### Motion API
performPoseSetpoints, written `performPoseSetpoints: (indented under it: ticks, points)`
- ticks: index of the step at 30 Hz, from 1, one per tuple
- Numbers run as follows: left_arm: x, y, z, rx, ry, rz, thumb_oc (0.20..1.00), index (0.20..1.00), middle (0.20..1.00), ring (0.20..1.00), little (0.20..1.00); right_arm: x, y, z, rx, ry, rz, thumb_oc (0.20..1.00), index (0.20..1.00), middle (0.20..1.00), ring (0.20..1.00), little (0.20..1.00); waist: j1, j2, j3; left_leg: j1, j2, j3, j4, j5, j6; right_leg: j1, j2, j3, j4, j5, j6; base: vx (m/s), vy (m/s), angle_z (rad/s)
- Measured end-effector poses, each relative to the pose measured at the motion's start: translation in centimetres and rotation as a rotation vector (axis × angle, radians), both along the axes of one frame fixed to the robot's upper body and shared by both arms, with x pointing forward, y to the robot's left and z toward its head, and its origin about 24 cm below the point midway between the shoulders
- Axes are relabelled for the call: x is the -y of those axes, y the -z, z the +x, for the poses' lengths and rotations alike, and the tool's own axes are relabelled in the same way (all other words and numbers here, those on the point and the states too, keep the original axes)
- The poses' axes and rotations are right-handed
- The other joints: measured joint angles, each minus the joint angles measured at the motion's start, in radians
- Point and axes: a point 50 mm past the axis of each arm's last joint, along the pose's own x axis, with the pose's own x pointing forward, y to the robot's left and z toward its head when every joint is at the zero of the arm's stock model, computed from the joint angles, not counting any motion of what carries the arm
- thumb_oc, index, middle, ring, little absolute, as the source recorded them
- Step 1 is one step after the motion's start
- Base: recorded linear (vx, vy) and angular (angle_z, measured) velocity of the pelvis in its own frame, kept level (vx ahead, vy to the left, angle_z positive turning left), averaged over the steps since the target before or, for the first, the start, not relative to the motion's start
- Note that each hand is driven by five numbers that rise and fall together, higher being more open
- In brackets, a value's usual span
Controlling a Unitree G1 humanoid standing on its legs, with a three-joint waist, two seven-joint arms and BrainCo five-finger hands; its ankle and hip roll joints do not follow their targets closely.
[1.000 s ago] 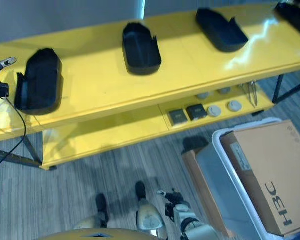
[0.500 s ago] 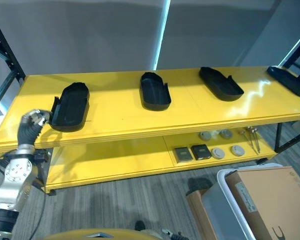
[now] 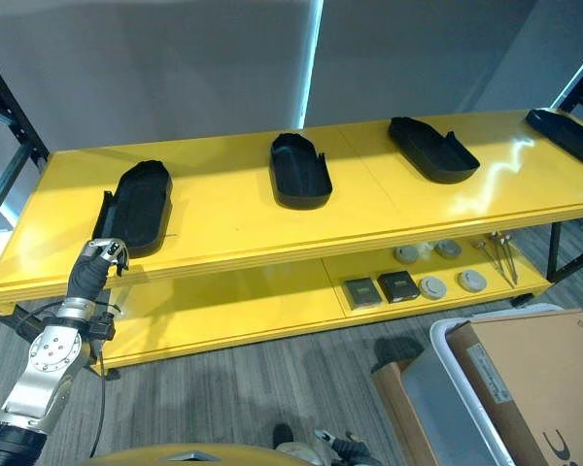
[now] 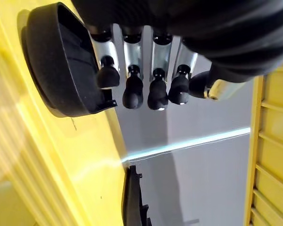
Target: Move parts from the plastic box to the shelf.
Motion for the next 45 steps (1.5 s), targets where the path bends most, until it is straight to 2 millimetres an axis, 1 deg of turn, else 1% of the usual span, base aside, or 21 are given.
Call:
performPoseSetpoints:
  ticks: [1,2,5,6,9,11,12,13,18,21,25,28,29,34,37,41,43,44,45]
  points:
    - [-0.2,0.2,0.2,-0.005,-0.011,0.012,0.200,0.200,0.200,0.200,0.200,0.1,0.0,-0.1,-0.002,0.002,-0.003,1.000,1.000,1.000,1.000,1.000,0.000,0.001,-0.001,-0.004,0.000,0.002,0.000,0.000,0.000,-0.005,0.000,0.006,0.000,0.000,0.000,0.00,-0.008,-0.12]
    - [-0.8,0.6,0.4,-0.023,-0.047,0.026,0.200,0.200,0.200,0.200,0.200,0.2,-0.1,0.1,0.003,0.001,-0.006,1.000,1.000,1.000,1.000,1.000,0.001,0.002,0.001,-0.011,0.001,0.010,0.000,-0.001,0.002,-0.013,0.001,0.015,0.000,0.001,0.004,-0.01,-0.009,-0.14]
    - [-1.2,1.0,0.7,-0.037,-0.091,0.046,0.200,0.200,0.200,0.200,0.200,0.2,0.1,-0.8,-0.020,0.008,-0.008,1.000,1.000,1.000,1.000,1.000,-0.011,-0.005,0.007,-0.025,0.000,0.021,0.000,0.001,0.000,-0.034,0.000,0.021,0.000,0.005,0.007,-0.02,-0.011,-0.12]
    - [-1.5,1.2,0.9,-0.043,-0.113,0.053,0.200,0.200,0.200,0.200,0.200,0.2,0.1,-0.6,-0.017,0.006,-0.008,1.000,1.000,1.000,1.000,1.000,-0.009,-0.006,0.008,-0.033,0.000,0.026,0.000,0.001,0.001,-0.045,0.000,0.024,0.000,0.006,0.008,-0.01,-0.003,-0.10]
    - [-1.6,1.0,1.3,-0.034,-0.136,0.071,0.200,0.200,0.200,0.200,0.200,0.3,0.3,-2.0,-0.052,0.019,-0.010,1.000,1.000,1.000,1.000,1.000,-0.032,-0.018,0.028,-0.043,0.000,0.030,0.000,0.003,0.000,-0.059,0.001,0.027,0.000,0.012,0.003,-0.02,-0.007,-0.05]
    - [-1.7,0.6,1.9,-0.015,-0.155,0.071,0.200,0.200,0.200,0.200,0.200,0.3,0.3,-2.0,-0.056,0.020,-0.011,1.000,1.000,1.000,1.000,1.000,-0.032,-0.020,0.033,-0.062,0.000,0.035,0.000,0.005,0.000,-0.079,0.000,0.032,0.000,0.013,0.009,-0.02,-0.015,-0.09]
    - [-1.9,0.4,2.2,-0.010,-0.171,0.070,0.200,0.200,0.200,0.200,0.200,0.3,0.3,-2.1,-0.058,0.020,-0.011,1.000,1.000,1.000,1.000,1.000,-0.039,-0.022,0.042,-0.068,0.000,0.042,0.000,0.007,0.000,-0.087,0.000,0.038,0.000,0.016,0.010,-0.01,-0.014,-0.25]
    - [-2.2,0.6,2.3,-0.018,-0.194,0.070,0.200,0.200,0.200,0.200,0.200,0.3,0.3,-1.9,-0.052,0.019,-0.013,1.000,1.000,1.000,1.000,1.000,-0.047,-0.023,0.050,-0.081,0.000,0.058,0.000,0.008,0.000,-0.108,0.002,0.053,0.000,0.022,0.009,-0.01,-0.011,-0.27]
    - [-2.4,0.9,2.7,-0.028,-0.226,0.063,0.200,0.200,0.200,0.200,0.200,0.3,0.3,-1.9,-0.054,0.017,-0.020,1.000,1.000,1.000,1.000,1.000,-0.059,-0.023,0.059,-0.087,0.002,0.067,0.005,0.008,0.000,-0.118,0.006,0.060,0.000,0.029,0.002,0.01,-0.010,-0.07]
    - [-3.4,0.8,3.6,-0.022,-0.310,0.044,0.200,0.200,0.200,0.200,0.200,0.3,0.0,-0.2,-0.002,0.012,-0.035,1.000,1.000,1.000,1.000,1.000,-0.062,-0.023,0.076,-0.089,0.008,0.077,0.006,0.008,0.000,-0.125,0.011,0.069,0.000,0.026,0.005,0.01,-0.033,-0.08]
    - [-3.6,0.6,4.0,-0.013,-0.340,0.041,0.200,0.200,0.200,0.200,0.200,0.3,-0.3,0.9,0.035,0.005,-0.045,1.000,1.000,1.000,1.000,1.000,-0.068,-0.023,0.078,-0.093,0.011,0.084,0.000,0.008,-0.001,-0.132,0.016,0.077,-0.001,0.025,0.006,0.00,-0.037,-0.07]
    - [-3.7,-0.1,4.7,0.009,-0.345,0.048,0.200,0.200,0.200,0.200,0.200,0.4,-0.6,1.6,0.058,-0.030,-0.052,1.000,1.000,1.000,1.000,1.000,-0.071,-0.024,0.079,-0.101,0.014,0.086,0.001,0.009,-0.003,-0.142,0.018,0.077,-0.001,0.026,0.005,0.01,-0.037,-0.01]
    - [-3.7,-0.7,5.1,0.027,-0.346,0.050,0.200,0.200,0.200,0.200,0.200,0.5,-0.7,1.8,0.066,-0.040,-0.059,1.000,1.000,1.000,1.000,1.000,-0.072,-0.025,0.082,-0.106,0.015,0.086,0.001,0.010,-0.004,-0.148,0.019,0.077,0.000,0.027,0.005,0.01,-0.045,-0.03]
    - [-3.7,-2.3,6.2,0.082,-0.357,0.058,0.200,0.200,0.200,0.200,0.200,0.5,-0.6,1.8,0.066,-0.042,-0.061,1.000,1.000,1.000,1.000,1.000,-0.075,-0.031,0.087,-0.106,0.019,0.088,0.006,0.010,-0.004,-0.147,0.025,0.077,0.000,0.034,-0.005,0.01,-0.014,-0.01]
    - [-3.7,-2.6,6.6,0.090,-0.368,0.051,0.200,0.200,0.200,0.200,0.200,0.5,-0.6,1.7,0.065,-0.040,-0.064,1.000,1.000,1.000,1.000,1.000,-0.084,-0.033,0.089,-0.099,0.020,0.088,0.006,0.010,-0.004,-0.141,0.026,0.077,0.000,0.035,-0.006,0.00,0.000,0.00]
    - [-3.4,-2.1,6.5,0.075,-0.363,0.045,0.200,0.200,0.200,0.200,0.200,0.5,-0.5,1.5,0.045,-0.063,-0.076,1.000,1.000,1.000,1.000,1.000,-0.095,-0.037,0.096,-0.068,0.022,0.088,0.002,0.007,-0.006,-0.109,0.027,0.075,0.000,0.032,-0.004,0.00,0.000,0.00]
    - [-3.2,-1.3,6.1,0.050,-0.363,0.031,0.200,0.200,0.200,0.200,0.200,0.6,-0.4,0.9,0.017,-0.065,-0.080,1.000,1.000,1.000,1.000,1.000,-0.093,-0.036,0.096,-0.050,0.022,0.086,0.000,0.003,-0.008,-0.089,0.027,0.075,0.000,0.019,0.001,0.03,0.033,0.03]
    - [-2.8,-0.1,5.2,0.017,-0.360,0.013,0.200,0.200,0.200,0.200,0.200,0.5,-0.3,0.6,0.003,-0.061,-0.079,1.000,1.000,1.000,1.000,1.000,-0.091,-0.035,0.096,-0.032,0.023,0.083,0.000,-0.001,-0.008,-0.070,0.027,0.072,0.000,0.015,0.000,0.03,0.030,0.05]
    - [-2.7,0.6,4.4,-0.004,-0.361,0.008,0.555,0.555,0.555,0.555,0.555,0.5,-0.2,0.5,-0.001,-0.058,-0.081,1.000,1.000,1.000,1.000,1.000,-0.090,-0.035,0.096,-0.024,0.023,0.081,0.000,-0.005,-0.009,-0.060,0.027,0.071,0.000,0.014,-0.001,0.02,0.029,0.08]
